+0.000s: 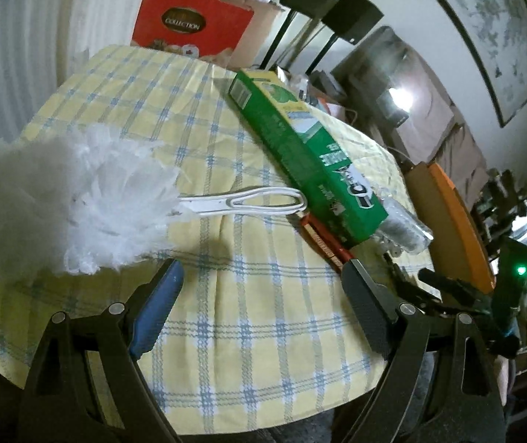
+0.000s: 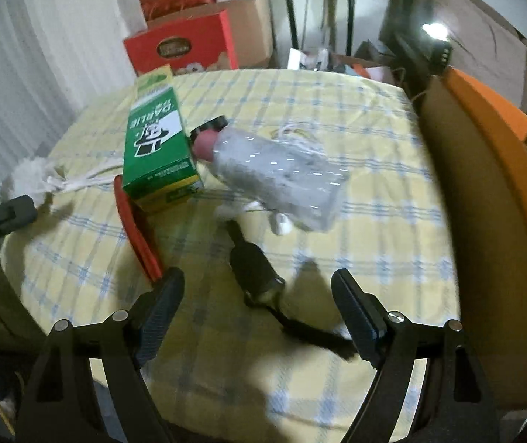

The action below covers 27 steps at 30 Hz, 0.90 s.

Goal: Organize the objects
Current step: 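Lower the left gripper onto the red elongated object and close it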

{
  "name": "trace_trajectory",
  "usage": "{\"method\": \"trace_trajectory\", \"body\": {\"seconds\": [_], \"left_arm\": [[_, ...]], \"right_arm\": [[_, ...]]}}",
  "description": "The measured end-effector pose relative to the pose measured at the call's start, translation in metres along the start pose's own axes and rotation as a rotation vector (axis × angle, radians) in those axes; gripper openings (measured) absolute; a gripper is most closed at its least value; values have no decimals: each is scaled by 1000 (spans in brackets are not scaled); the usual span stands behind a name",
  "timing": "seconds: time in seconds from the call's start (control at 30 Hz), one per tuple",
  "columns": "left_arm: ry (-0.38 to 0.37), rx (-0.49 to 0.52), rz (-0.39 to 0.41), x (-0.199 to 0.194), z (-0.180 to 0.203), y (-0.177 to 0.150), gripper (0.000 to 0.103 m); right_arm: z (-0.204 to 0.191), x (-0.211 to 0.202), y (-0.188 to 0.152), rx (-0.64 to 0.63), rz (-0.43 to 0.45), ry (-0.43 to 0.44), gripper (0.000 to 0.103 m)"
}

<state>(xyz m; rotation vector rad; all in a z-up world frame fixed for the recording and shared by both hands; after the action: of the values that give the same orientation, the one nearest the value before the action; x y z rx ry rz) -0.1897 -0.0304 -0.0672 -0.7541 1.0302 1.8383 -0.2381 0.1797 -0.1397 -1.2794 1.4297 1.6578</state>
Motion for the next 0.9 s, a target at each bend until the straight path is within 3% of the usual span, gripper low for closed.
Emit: {"method": "trace_trajectory", "body": {"seconds": [0.13, 0.2, 0.23, 0.27, 0.3, 0.6, 0.73, 0.83, 0.9], "left_arm": [[27, -1, -21, 8, -7, -2, 86], [21, -11, -35, 9, -7, -4, 86], [15, -24, -44, 10, -7, -4, 86], [8, -33, -47, 10, -6, -4, 86], [0, -39, -47, 10, -4, -4, 86], [58, -38, -82, 17, 16, -14, 86], [86, 20, -32, 21, 39, -7, 87], [174, 41, 38, 30, 48, 8, 87], [201, 44, 24, 42, 53, 12, 87]], "right_arm": [[-6, 11, -1, -42, 13, -69, 70], [-11, 7, -3, -45, 50, -54, 54], [-11, 5, -3, -35, 66, -58, 36], [-9, 3, -5, -25, 78, -65, 25], [-9, 2, -7, -15, 86, -64, 23], [13, -32, -20, 118, 168, 21, 22], [23, -53, -26, 144, 199, 47, 22], [28, -65, -33, 160, 229, 72, 22], [30, -71, -38, 159, 241, 78, 22]]}}
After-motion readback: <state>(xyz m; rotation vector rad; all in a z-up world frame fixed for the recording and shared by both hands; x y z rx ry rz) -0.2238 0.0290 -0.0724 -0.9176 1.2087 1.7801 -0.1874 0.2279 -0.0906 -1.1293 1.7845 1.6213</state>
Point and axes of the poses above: each gripper's, at about its wrist camera, not at the fingertips, and x roughly the way its jaws point, z to its right, y to its top, the point moved 10 cm from there along x, roughly the way its jaws point, and after that the axes turned 9 degrees about -z, right-handed, at the moved point
